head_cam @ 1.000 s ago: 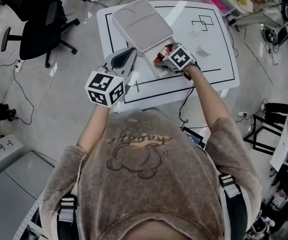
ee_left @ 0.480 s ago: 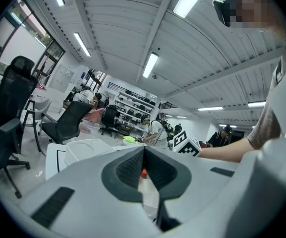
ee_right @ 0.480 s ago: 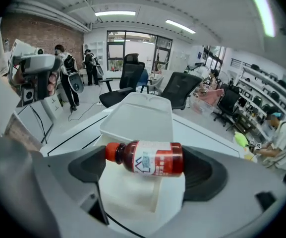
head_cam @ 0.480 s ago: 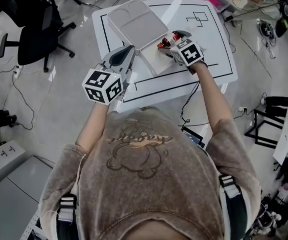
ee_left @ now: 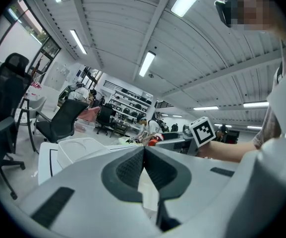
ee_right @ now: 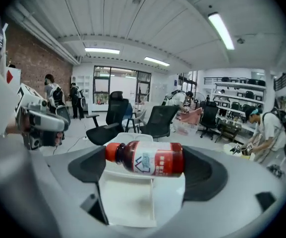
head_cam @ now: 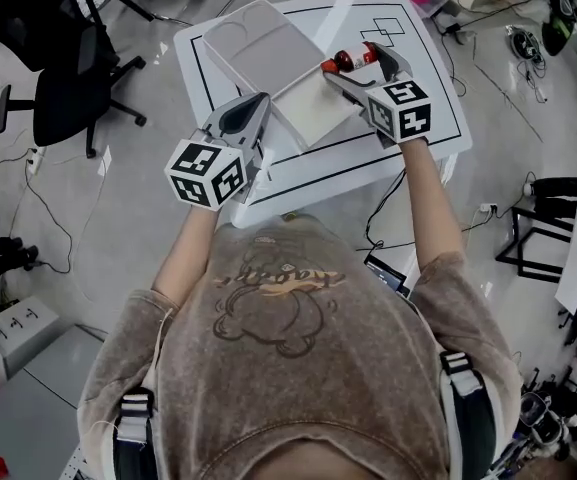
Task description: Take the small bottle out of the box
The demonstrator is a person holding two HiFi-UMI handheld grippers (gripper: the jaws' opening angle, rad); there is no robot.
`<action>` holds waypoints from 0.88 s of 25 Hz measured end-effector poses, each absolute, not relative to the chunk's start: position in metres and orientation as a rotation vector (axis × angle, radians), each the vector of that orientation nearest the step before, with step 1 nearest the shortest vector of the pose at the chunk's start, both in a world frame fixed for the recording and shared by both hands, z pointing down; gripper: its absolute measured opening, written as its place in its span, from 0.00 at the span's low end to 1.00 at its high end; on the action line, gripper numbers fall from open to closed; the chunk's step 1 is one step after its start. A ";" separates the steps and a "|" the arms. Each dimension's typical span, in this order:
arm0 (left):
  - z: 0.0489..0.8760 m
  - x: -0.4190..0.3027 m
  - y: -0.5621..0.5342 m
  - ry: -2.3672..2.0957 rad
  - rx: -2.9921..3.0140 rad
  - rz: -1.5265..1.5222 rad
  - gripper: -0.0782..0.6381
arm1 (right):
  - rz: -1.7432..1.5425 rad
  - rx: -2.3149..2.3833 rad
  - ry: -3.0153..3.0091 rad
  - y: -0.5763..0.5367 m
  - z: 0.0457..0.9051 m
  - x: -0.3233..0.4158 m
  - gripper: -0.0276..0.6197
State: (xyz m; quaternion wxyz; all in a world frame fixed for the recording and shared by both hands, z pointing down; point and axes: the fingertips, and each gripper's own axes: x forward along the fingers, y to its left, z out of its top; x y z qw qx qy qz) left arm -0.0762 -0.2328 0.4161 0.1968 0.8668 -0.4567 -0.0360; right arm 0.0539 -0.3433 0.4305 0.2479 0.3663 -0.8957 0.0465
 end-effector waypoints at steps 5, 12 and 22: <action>0.409 -0.068 -0.232 -1.251 2.438 -0.120 0.12 | 0.217 1.116 -2.614 -0.325 0.390 0.066 0.79; 0.406 -0.061 -0.229 -1.233 2.455 -0.116 0.12 | 0.387 1.265 -2.828 -0.296 0.356 0.094 0.79; 0.406 -0.050 -0.223 -1.203 2.471 -0.105 0.12 | 0.727 1.419 -2.964 -0.256 0.374 0.124 0.79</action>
